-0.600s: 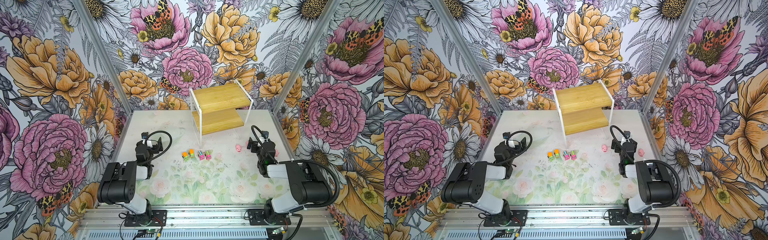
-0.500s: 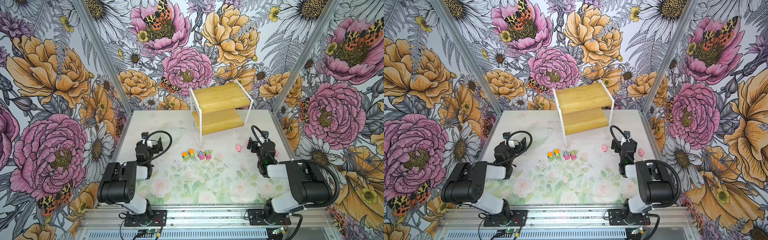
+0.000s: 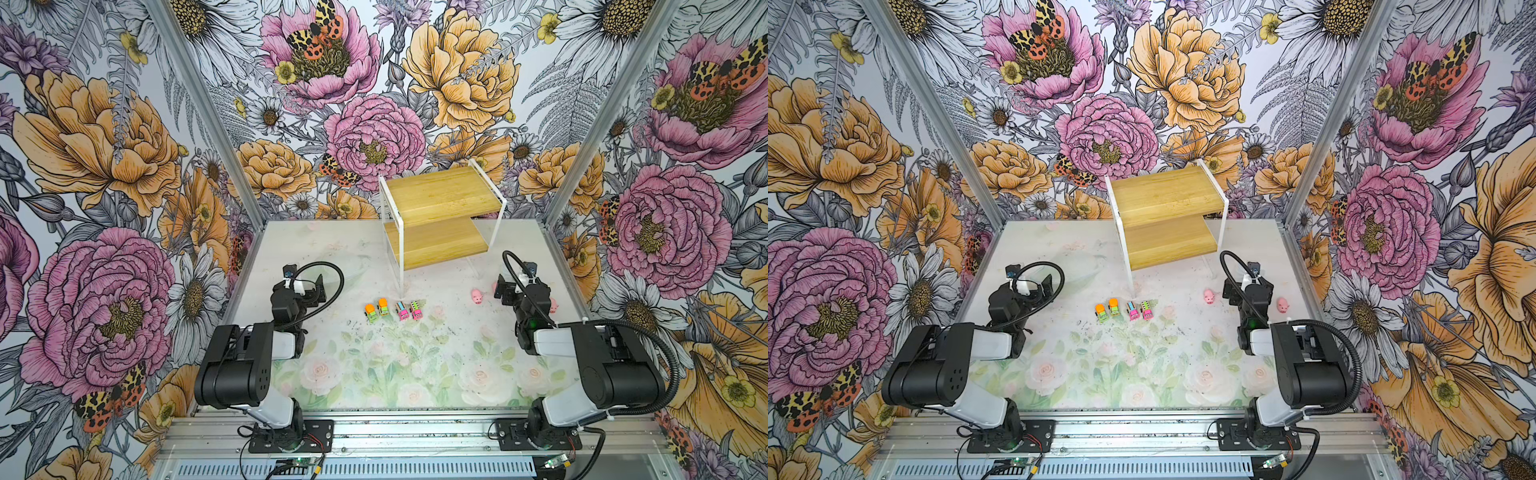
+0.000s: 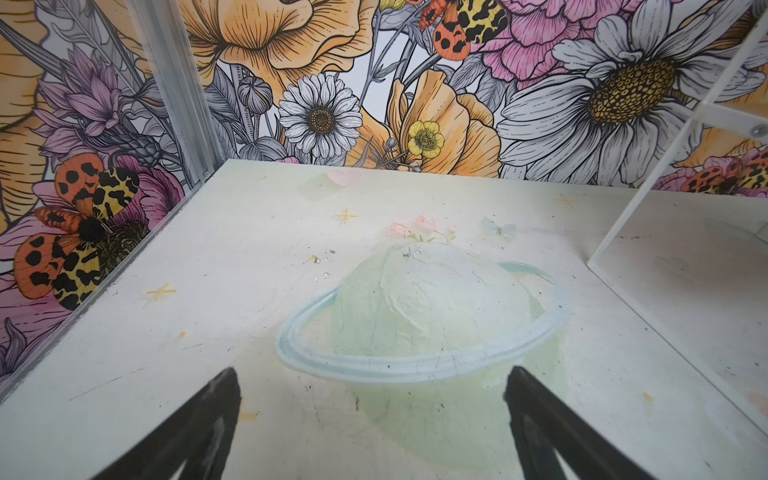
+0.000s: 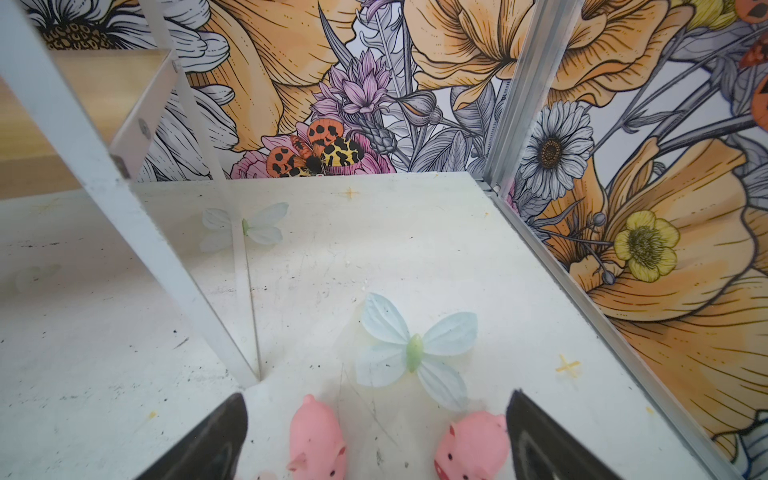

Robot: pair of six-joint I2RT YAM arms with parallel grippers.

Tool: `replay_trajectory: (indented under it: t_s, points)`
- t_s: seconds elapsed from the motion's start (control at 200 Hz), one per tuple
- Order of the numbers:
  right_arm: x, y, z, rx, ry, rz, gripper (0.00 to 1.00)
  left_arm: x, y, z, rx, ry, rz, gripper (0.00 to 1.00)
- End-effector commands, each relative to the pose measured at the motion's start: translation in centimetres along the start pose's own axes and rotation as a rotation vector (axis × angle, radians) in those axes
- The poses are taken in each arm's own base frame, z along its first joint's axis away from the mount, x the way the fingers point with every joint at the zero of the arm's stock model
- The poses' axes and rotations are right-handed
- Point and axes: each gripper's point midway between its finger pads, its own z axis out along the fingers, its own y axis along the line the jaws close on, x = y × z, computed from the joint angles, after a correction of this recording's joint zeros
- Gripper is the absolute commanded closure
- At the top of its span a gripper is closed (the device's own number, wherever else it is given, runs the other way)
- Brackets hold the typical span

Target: Place and organize the plastic toys onto the shelf

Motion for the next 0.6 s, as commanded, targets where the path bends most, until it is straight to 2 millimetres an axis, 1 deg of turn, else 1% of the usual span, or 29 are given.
replay_trajectory:
  t_s: [0.0,0.1,0.14,0.16,0.17,0.205,0.25,0.29,0.3,0.355,0.45,0.53,0.595]
  points:
    - [-0.8,-0.1,-0.3,0.001,-0.026,0.004,0.05,-1.0,-0.8,0.1,0.019,-0.03,0.026,0.01]
    - [-2.6,-0.4,-1.3,0.006,-0.01,0.01,0.06,-1.9,-1.6,-0.3,0.005,-0.021,0.068,0.01]
    - [-3.5,-0.3,-1.8,-0.004,0.008,0.026,0.06,-2.6,-1.9,-0.5,-0.001,-0.01,0.081,0.01]
    - [-3.7,-0.2,-2.0,-0.008,0.03,0.032,0.07,-3.0,-2.0,-0.6,-0.002,-0.003,0.086,0.01]
    - [-4.1,-0.1,-2.1,-0.013,0.027,0.037,0.07,-3.1,-2.1,-0.7,-0.003,0.003,0.089,0.01]
    - [-4.4,0.0,-2.6,-0.027,0.055,0.044,0.08,-3.8,-2.4,-1.0,-0.005,0.016,0.095,0.01]
    - [-5.1,0.2,-3.2,-0.04,0.074,0.049,0.08,-4.7,-2.8,-1.4,0.002,0.027,0.074,0.01]
    - [-5.3,-0.2,-3.7,-0.026,0.1,0.056,0.08,-5.6,-3.2,-2.0,0.021,0.027,0.027,0.01]
    - [-5.5,-0.3,-3.9,-0.023,0.097,0.059,0.08,-5.8,-3.3,-2.1,0.027,0.027,0.014,0.01]
    - [-5.8,-1.4,-4.6,0.007,0.127,0.078,0.07,-7.0,-4.1,-2.9,0.064,0.021,-0.068,0.01]
    - [-5.4,-4.3,-5.2,0.069,0.202,0.167,0.07,-7.9,-6.0,-3.9,0.105,0.024,-0.123,0.01]
    - [-4.4,-6.6,-5.3,0.104,0.247,0.255,0.09,-7.8,-8.0,-4.2,0.138,0.036,-0.113,0.01]
    - [-3.0,-8.4,-5.5,0.138,0.295,0.329,0.12,-7.4,-9.3,-4.1,0.154,0.064,-0.112,0.01]
